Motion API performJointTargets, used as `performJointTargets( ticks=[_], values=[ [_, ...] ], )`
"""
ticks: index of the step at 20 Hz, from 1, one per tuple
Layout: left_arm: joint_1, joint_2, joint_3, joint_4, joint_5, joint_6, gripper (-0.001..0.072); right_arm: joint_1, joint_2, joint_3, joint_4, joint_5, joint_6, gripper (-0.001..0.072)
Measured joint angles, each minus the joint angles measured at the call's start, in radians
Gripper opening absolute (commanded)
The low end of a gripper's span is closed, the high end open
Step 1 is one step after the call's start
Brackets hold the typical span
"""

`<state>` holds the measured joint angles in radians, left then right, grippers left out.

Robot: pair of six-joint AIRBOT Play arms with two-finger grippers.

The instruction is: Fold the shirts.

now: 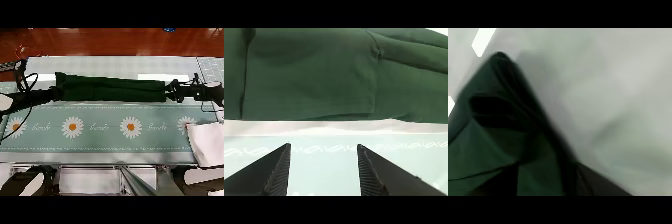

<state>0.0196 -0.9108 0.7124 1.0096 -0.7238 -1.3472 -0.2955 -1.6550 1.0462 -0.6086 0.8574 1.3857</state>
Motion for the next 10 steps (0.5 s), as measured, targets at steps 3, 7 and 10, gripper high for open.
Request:
performJointTargets(
  ticks=[3, 7, 10],
  values=[
    [-0.008, 0.005, -0.008, -0.008, 0.014, 0.0, 0.0508, 0.058, -0.065, 0.066, 0.021, -0.013, 0.01, 0.0134],
    [-0.013, 0.007, -0.011, -0.02, 0.021, 0.001, 0.0508, 0.107, -0.112, 0.14, 0.018, -0.006, -0.002, 0.0018],
    [-0.013, 0.007, -0.011, -0.026, 0.029, 0.0, 0.0282, 0.11, -0.08, 0.169, -0.031, 0.051, -0.013, 0.0017]
  ],
)
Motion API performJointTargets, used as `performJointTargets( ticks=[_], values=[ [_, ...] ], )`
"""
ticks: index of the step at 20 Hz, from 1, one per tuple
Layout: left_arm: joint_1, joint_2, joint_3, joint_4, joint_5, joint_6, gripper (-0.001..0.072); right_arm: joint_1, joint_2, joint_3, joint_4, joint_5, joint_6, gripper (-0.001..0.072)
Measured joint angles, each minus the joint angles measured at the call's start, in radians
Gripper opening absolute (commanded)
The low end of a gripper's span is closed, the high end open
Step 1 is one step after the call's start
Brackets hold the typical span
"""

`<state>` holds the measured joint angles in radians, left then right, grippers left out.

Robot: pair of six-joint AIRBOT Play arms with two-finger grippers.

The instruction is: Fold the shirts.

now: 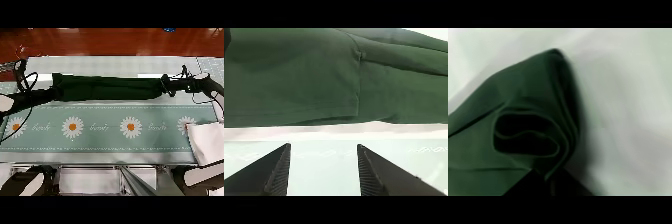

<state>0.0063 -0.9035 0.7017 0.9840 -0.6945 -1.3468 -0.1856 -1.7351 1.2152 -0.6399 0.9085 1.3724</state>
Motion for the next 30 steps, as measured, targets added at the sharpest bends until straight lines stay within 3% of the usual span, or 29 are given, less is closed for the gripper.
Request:
performJointTargets(
  ticks=[1, 5, 9, 14, 18, 24, 30],
  values=[
    [0.0, 0.0, 0.0, -0.006, 0.002, 0.0, 0.0013, -0.003, 0.028, 0.005, -0.045, 0.029, 0.001, 0.0018],
    [-0.036, -0.005, 0.003, -0.064, 0.012, 0.013, 0.0017, -0.01, 0.222, -0.003, -0.271, 0.144, 0.031, 0.0018],
    [-0.187, -0.094, 0.07, -0.101, 0.018, 0.029, 0.0017, -0.012, 0.497, -0.07, -0.417, 0.245, 0.043, 0.0018],
    [-0.443, -0.414, 0.356, -0.114, -0.022, 0.031, 0.0016, -0.012, 0.829, -0.179, -0.476, 0.362, 0.074, 0.0018],
    [-0.61, -0.751, 0.719, -0.116, -0.179, -0.037, 0.0016, -0.012, 1.024, -0.229, -0.486, 0.438, 0.122, 0.0018],
    [-0.82, -1.109, 1.135, -0.117, -0.398, -0.174, 0.0016, -0.012, 1.14, -0.246, -0.471, 0.488, 0.16, 0.0018],
    [-0.891, -1.198, 1.248, -0.137, -0.457, -0.228, 0.0018, -0.012, 1.151, -0.248, -0.455, 0.483, 0.164, 0.0018]
  ],
)
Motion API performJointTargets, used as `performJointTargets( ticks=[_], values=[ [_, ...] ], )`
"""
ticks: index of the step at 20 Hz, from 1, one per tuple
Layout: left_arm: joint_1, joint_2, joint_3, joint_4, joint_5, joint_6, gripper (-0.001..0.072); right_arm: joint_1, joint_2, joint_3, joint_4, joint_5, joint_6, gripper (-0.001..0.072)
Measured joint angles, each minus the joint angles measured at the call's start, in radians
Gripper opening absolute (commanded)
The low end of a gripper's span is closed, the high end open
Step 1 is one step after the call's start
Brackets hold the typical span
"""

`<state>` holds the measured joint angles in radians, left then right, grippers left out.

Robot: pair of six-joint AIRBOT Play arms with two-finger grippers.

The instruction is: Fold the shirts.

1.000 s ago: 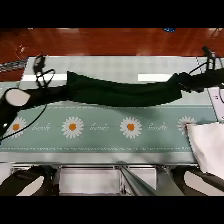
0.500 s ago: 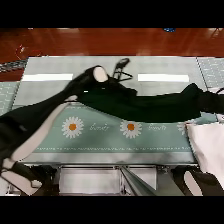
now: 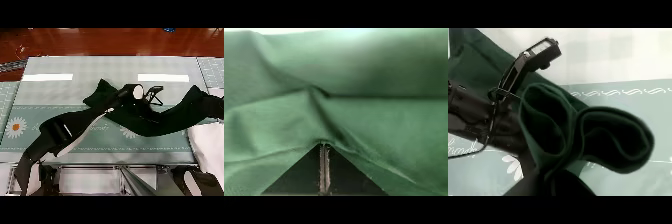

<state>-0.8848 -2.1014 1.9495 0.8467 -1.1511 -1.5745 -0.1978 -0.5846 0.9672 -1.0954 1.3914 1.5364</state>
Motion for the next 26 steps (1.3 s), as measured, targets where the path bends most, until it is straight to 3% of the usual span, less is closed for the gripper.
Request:
performJointTargets(
  ticks=[5, 9, 13, 20, 21, 23, 26],
  values=[
    [0.167, 0.104, 0.019, 0.126, -0.105, -0.012, 0.0017, 0.046, -0.069, 0.0, 0.072, -0.049, -0.014, 0.0018],
    [0.351, 0.326, -0.065, 0.3, -0.169, -0.015, 0.0017, 0.244, -0.231, 0.02, 0.154, -0.231, -0.018, 0.0018],
    [0.538, 0.671, -0.344, 0.422, -0.128, -0.014, 0.0017, 0.443, -0.513, 0.154, 0.229, -0.403, -0.025, 0.0019],
    [0.771, 1.285, -1.041, 0.467, 0.013, -0.041, 0.0018, 0.638, -1.017, 0.461, 0.342, -0.492, -0.029, 0.0022],
    [0.782, 1.347, -1.122, 0.451, 0.028, -0.047, 0.0018, 0.652, -1.07, 0.492, 0.364, -0.497, -0.028, 0.0091],
    [0.795, 1.431, -1.248, 0.415, 0.053, -0.053, 0.0017, 0.67, -1.151, 0.536, 0.414, -0.52, -0.029, 0.0416],
    [0.805, 1.484, -1.377, 0.372, 0.106, -0.057, 0.0018, 0.678, -1.213, 0.566, 0.492, -0.539, -0.045, 0.0408]
  ],
)
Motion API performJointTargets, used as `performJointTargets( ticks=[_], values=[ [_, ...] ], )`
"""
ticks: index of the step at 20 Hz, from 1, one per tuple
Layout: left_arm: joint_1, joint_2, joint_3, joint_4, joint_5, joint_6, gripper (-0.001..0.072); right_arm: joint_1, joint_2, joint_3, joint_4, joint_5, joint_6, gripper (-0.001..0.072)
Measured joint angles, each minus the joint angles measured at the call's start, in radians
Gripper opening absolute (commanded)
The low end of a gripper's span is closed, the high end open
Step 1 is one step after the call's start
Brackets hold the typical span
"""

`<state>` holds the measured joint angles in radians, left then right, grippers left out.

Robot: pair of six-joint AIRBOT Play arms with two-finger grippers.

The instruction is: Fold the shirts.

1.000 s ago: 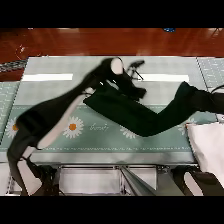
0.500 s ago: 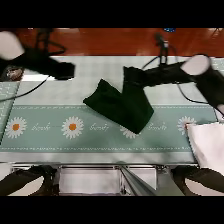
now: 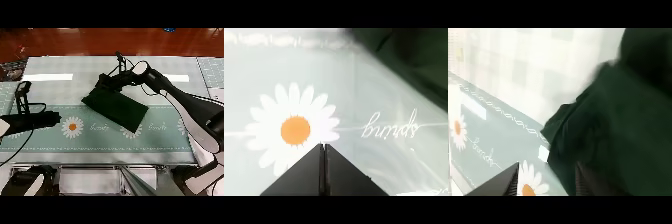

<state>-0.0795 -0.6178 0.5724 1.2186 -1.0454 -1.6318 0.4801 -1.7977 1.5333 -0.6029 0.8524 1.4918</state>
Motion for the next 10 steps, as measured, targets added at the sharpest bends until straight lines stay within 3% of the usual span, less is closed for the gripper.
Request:
performJointTargets(
  ticks=[5, 7, 10],
  values=[
    [0.005, 0.016, -0.062, -0.053, 0.061, -0.006, 0.0018, -0.137, 0.105, 0.015, 0.052, 0.18, -0.035, 0.0408],
    [0.006, 0.018, -0.068, -0.081, 0.075, -0.006, 0.0018, -0.224, 0.222, 0.006, -0.048, 0.295, -0.019, 0.0408],
    [0.006, 0.019, -0.072, -0.113, 0.083, -0.006, 0.0017, -0.322, 0.46, -0.098, -0.337, 0.401, 0.069, 0.0408]
  ],
)
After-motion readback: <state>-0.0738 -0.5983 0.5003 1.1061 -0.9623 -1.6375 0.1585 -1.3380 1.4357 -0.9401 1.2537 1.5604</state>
